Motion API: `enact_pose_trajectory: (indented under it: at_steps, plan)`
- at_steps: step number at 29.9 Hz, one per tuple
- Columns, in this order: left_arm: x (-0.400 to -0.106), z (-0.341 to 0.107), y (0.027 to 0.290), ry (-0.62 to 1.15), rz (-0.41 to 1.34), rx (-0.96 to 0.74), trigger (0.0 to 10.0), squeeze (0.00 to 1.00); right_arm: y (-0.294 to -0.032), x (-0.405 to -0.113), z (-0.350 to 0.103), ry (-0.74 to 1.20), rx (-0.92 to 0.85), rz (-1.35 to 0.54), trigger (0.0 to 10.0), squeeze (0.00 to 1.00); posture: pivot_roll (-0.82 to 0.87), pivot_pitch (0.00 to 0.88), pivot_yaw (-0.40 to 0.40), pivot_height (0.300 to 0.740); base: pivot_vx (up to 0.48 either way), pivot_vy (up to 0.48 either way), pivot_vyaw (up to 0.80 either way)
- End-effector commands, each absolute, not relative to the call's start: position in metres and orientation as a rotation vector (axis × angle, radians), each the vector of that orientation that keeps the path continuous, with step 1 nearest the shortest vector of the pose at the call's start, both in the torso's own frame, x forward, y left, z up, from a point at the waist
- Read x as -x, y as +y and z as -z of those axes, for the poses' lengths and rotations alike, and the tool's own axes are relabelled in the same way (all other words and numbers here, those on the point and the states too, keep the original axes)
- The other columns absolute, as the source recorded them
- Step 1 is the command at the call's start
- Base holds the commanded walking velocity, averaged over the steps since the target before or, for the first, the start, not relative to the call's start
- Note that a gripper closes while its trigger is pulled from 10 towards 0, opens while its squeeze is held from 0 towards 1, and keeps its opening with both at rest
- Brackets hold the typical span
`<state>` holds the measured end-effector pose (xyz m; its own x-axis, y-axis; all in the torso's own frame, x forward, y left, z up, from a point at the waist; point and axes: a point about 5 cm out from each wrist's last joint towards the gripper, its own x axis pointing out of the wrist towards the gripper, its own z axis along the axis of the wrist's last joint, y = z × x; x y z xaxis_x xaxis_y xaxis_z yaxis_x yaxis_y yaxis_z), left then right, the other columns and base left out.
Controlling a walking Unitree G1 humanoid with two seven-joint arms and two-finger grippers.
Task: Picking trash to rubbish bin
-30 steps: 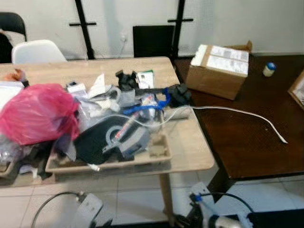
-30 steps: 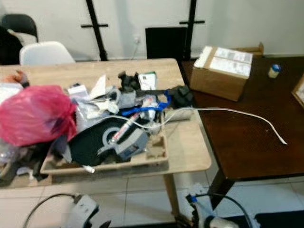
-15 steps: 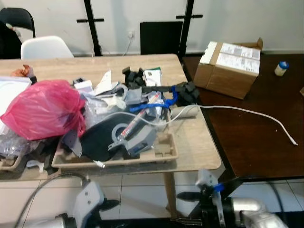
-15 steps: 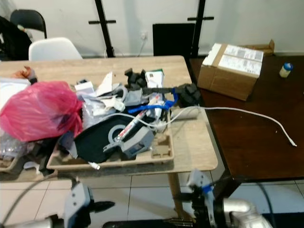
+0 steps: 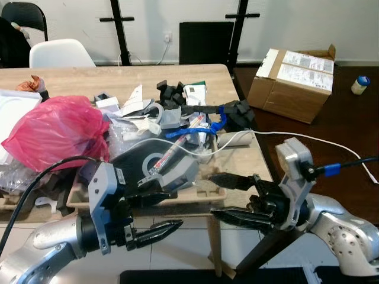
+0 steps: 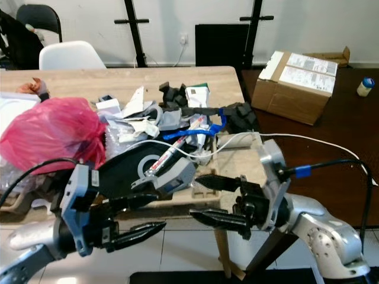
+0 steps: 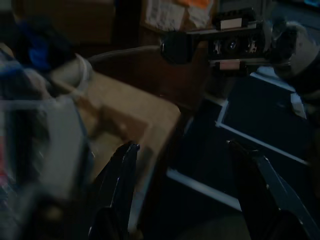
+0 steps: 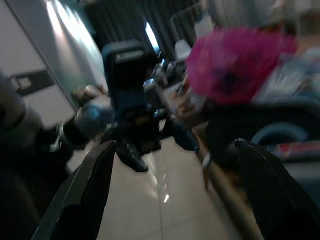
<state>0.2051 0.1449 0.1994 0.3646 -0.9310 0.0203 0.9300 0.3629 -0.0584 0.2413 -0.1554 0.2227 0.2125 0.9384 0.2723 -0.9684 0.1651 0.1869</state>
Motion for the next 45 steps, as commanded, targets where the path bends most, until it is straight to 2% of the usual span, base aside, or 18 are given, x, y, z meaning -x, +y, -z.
enact_pose_trajectory:
  at_steps: [1,3,6,7,8,9,10,13,22,28,29,30,37,45]
  plan:
    - [-0.211,-0.210,0.146,-0.030,1.147,0.052,10.0,0.02,-0.160,-0.248,-0.234,-0.155,-0.347,-1.284,10.0,0.00,-0.01,0.083,0.034,0.740,0.000,0.000,0.00]
    - [-0.233,-0.217,0.148,-0.048,1.015,-0.050,10.0,0.02,-0.163,-0.274,-0.239,-0.184,-0.253,-1.071,10.0,0.00,-0.01,0.079,0.035,0.740,0.000,0.000,0.00]
    - [-0.240,-0.217,0.149,-0.037,0.966,-0.092,10.0,0.02,-0.164,-0.282,-0.239,-0.177,-0.204,-0.997,10.0,0.00,-0.01,0.079,0.035,0.740,0.000,0.000,0.00]
    - [-0.252,-0.216,0.150,-0.017,0.896,-0.154,10.0,0.03,-0.167,-0.296,-0.237,-0.147,-0.155,-0.884,10.0,0.00,-0.01,0.072,0.036,0.740,0.000,0.000,0.00]
    - [-0.263,-0.215,0.150,-0.011,0.829,-0.179,10.0,0.03,-0.170,-0.308,-0.237,-0.152,-0.165,-0.799,10.0,0.37,-0.01,0.068,0.038,0.740,0.000,0.000,0.00]
    - [-0.271,-0.214,0.149,-0.015,0.790,-0.198,10.0,0.03,-0.173,-0.318,-0.236,-0.151,-0.176,-0.713,10.0,0.37,-0.01,0.066,0.038,0.740,0.000,0.000,0.00]
    - [-0.279,-0.214,0.147,-0.018,0.760,-0.211,10.0,0.03,-0.176,-0.326,-0.236,-0.154,-0.199,-0.645,10.0,1.00,-0.01,0.066,0.038,0.740,0.000,0.000,0.00]
    - [-0.293,-0.217,0.142,-0.034,0.701,-0.218,10.0,0.03,-0.184,-0.346,-0.232,-0.144,-0.182,-0.464,10.0,1.00,-0.02,0.067,0.047,0.740,0.000,0.000,0.00]
    - [-0.303,-0.219,0.138,-0.045,0.659,-0.261,10.0,0.03,-0.195,-0.366,-0.213,-0.088,-0.096,-0.287,10.0,1.00,-0.01,0.066,0.044,0.740,0.000,0.000,0.00]
    - [-0.313,-0.220,0.136,-0.066,0.606,-0.270,10.0,0.04,-0.191,-0.384,-0.202,-0.044,0.003,-0.184,10.0,1.00,0.00,0.069,0.046,0.740,0.000,0.000,0.00]
    - [-0.315,-0.220,0.135,-0.072,0.597,-0.273,10.0,0.04,-0.189,-0.388,-0.201,-0.043,0.019,-0.168,10.0,0.55,0.00,0.070,0.045,0.740,0.000,0.000,0.00]
    - [-0.317,-0.223,0.133,-0.093,0.600,-0.283,10.0,0.04,-0.188,-0.392,-0.202,-0.046,0.029,-0.149,10.0,0.00,0.00,0.069,0.044,0.740,0.000,0.000,0.00]
    - [-0.317,-0.230,0.131,-0.126,0.613,-0.283,10.0,0.02,-0.173,-0.401,-0.214,-0.098,0.011,-0.188,10.0,0.00,0.02,0.071,0.038,0.740,0.000,0.000,0.00]
    - [-0.318,-0.227,0.137,-0.111,0.591,-0.290,10.0,0.00,-0.172,-0.409,-0.213,-0.102,0.082,-0.090,10.0,0.00,0.03,0.083,0.044,0.740,0.000,0.000,0.00]
